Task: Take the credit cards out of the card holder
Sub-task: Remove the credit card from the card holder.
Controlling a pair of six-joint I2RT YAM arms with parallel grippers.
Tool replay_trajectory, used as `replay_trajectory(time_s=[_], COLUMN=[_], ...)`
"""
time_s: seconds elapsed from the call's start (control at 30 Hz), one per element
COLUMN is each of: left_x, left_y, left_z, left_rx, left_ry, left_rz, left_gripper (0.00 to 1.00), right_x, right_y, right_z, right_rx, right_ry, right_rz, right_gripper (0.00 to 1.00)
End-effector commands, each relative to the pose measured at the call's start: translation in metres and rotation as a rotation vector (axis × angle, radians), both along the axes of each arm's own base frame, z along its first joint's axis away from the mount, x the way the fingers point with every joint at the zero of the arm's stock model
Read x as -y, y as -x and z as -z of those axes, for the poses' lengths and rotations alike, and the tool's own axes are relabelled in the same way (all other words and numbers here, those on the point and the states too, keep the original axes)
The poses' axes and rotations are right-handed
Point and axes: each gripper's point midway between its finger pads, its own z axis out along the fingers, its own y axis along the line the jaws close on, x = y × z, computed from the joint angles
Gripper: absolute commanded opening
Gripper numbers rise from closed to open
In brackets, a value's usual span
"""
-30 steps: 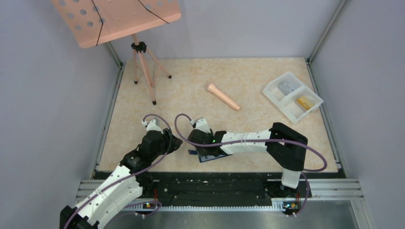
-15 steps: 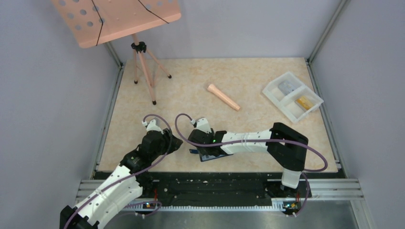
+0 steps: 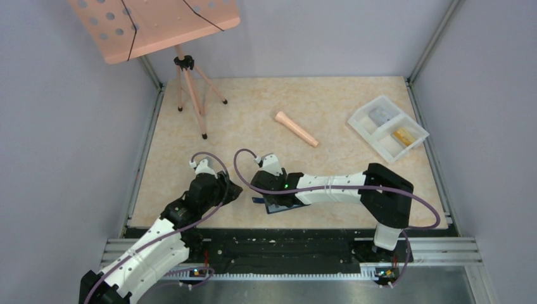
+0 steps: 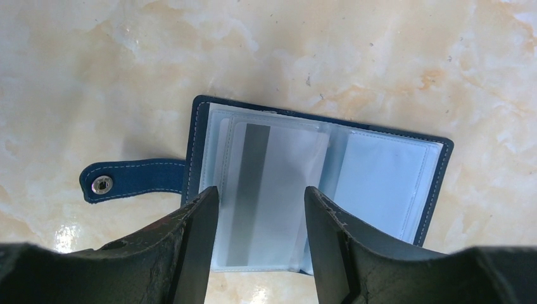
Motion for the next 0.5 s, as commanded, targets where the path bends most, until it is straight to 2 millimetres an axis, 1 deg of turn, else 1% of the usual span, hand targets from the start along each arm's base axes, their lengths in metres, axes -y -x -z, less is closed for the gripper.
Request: replay_trajectory(time_s=[0.0, 0.23, 0.47], left_x=[0.004, 0.008, 0.009], left_y=[-0.003, -0.003, -0.004], left_z=[-0.002, 0.0, -0.001], left_rx=[0.012, 0.0, 0.003], left_ry=[0.022, 0.029, 0.036], left_rz=[0.004, 0.013, 0.016], left_gripper=[0.48, 0.48, 0.48], right_x=[0.002, 0.009, 0.025], right_y=[0.0, 0.0, 0.0], right_z=[-0.024, -0.031, -0.044], right_rx=[0.047, 0.062, 0.084], right_ry=[-0.039, -0.038, -0.047], right_rz=[0.01, 0.022, 0.051], right_gripper=[0.53, 0.53, 0.53])
